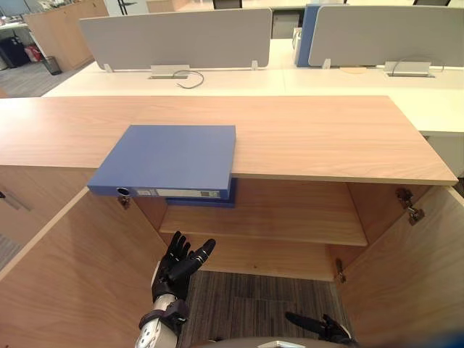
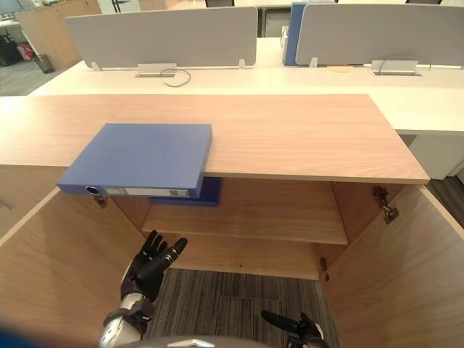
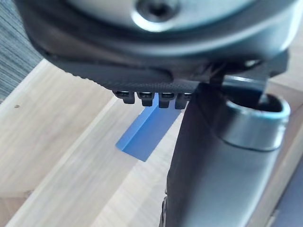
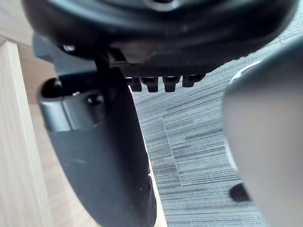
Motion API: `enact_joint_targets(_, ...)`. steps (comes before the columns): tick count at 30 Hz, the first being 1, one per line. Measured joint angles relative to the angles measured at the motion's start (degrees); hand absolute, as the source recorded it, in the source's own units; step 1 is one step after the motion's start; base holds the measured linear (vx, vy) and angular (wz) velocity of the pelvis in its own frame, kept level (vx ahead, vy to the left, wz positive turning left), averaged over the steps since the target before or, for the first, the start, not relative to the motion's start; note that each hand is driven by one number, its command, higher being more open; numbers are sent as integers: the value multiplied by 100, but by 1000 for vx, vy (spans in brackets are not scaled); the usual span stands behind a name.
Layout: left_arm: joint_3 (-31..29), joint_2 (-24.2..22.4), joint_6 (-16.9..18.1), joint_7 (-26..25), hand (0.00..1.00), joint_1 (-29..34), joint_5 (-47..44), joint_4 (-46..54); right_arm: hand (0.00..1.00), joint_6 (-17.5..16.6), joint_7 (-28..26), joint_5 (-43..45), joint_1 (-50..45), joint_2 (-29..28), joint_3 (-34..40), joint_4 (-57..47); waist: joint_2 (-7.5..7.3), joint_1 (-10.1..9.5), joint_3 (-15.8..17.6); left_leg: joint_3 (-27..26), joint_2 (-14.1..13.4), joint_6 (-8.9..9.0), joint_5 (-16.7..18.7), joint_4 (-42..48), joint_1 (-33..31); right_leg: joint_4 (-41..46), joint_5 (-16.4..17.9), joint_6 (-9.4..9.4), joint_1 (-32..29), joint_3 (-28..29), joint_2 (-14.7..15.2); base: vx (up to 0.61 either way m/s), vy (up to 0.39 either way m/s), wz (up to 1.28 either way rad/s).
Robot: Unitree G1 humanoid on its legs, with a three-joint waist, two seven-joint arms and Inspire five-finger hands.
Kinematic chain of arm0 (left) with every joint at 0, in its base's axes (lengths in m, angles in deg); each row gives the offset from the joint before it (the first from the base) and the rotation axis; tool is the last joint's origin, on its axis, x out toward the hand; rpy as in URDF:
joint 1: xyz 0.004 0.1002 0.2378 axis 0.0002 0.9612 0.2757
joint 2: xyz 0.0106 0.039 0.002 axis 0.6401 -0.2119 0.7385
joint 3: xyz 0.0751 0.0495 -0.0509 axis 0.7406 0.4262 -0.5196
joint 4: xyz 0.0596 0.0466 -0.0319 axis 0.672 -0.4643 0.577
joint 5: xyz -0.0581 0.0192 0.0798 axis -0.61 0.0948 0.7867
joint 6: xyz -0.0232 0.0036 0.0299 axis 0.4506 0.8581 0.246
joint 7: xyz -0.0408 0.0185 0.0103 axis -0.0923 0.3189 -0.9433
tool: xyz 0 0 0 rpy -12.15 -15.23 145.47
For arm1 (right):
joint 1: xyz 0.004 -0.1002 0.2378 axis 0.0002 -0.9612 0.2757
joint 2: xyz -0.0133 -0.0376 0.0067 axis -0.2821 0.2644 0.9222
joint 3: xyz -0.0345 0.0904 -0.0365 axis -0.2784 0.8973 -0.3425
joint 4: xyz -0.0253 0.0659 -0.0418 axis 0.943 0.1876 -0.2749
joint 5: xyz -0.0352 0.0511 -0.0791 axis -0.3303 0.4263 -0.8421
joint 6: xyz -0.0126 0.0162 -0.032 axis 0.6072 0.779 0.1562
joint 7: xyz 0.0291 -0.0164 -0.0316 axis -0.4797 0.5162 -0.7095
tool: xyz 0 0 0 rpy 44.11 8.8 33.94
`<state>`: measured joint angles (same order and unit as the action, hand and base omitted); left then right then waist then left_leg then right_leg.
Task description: Walk over to the cabinet, pick up the folder, carry it to the office cabinet, place the folder inside the office cabinet, then close the office cabinet door
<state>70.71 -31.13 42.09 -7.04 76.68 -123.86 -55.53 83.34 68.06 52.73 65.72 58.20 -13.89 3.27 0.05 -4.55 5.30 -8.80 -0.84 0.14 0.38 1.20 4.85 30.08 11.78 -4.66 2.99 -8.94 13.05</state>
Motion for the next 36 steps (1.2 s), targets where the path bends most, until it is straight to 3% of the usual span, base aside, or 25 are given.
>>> enact_joint_targets(2,-271,-19,7,-20,100,28,-155,154,100,0,-40,-65,-4,-24,-41,-7,-68,-30,24,62,41,-3,17,31,-63,424,85,80,-238,117,35,-35,14,9)
enact_joint_targets(5,-711,-82,8,-146,100,47,-160,305,100,1,-42,-64,-57,-75,-336,-9,-256,-31,-53,182,10,44,51,274,-390,-243,236,82,-30,67,-64,-41,-84,20)
enact_joint_targets(12,-1029,-602,2,-298,100,478,161,668,100,27,-80,-65,-87,-103,-419,-18,-269,-150,-31,413,-143,187,-25,376,-606,-1599,241,73,634,-288,-359,-45,-148,15)
enact_joint_targets(20,-1416,-759,-3,-805,100,533,1009,1718,100,45,-9,-64,-216,-330,-391,-214,-428,-268,-52,824,-172,284,-268,140,-695,-1952,192,-1,832,-768,-535,-49,-72,26)
enact_joint_targets(30,-1987,-780,355,-3220,100,423,3859,3123,100,-30,440,177,-189,-485,-422,-272,-449,-438,-107,1161,-59,191,-477,-222,-583,-2106,-22,-131,1022,-1116,-508,-19,30,19)
enact_joint_targets(32,-1876,-777,358,-3402,100,411,4252,3310,100,-32,480,178,-186,-485,-423,-263,-424,-444,-121,1253,-17,180,-557,-320,-585,-2125,-28,-124,1031,-1152,-498,-29,48,23)
enact_joint_targets(36,-1315,-702,357,-3273,100,339,4706,3519,100,-49,501,178,-150,-488,-421,-227,-350,-430,-176,1285,21,156,-654,-442,-561,-2150,-29,-123,1027,-1153,-481,-39,39,8)
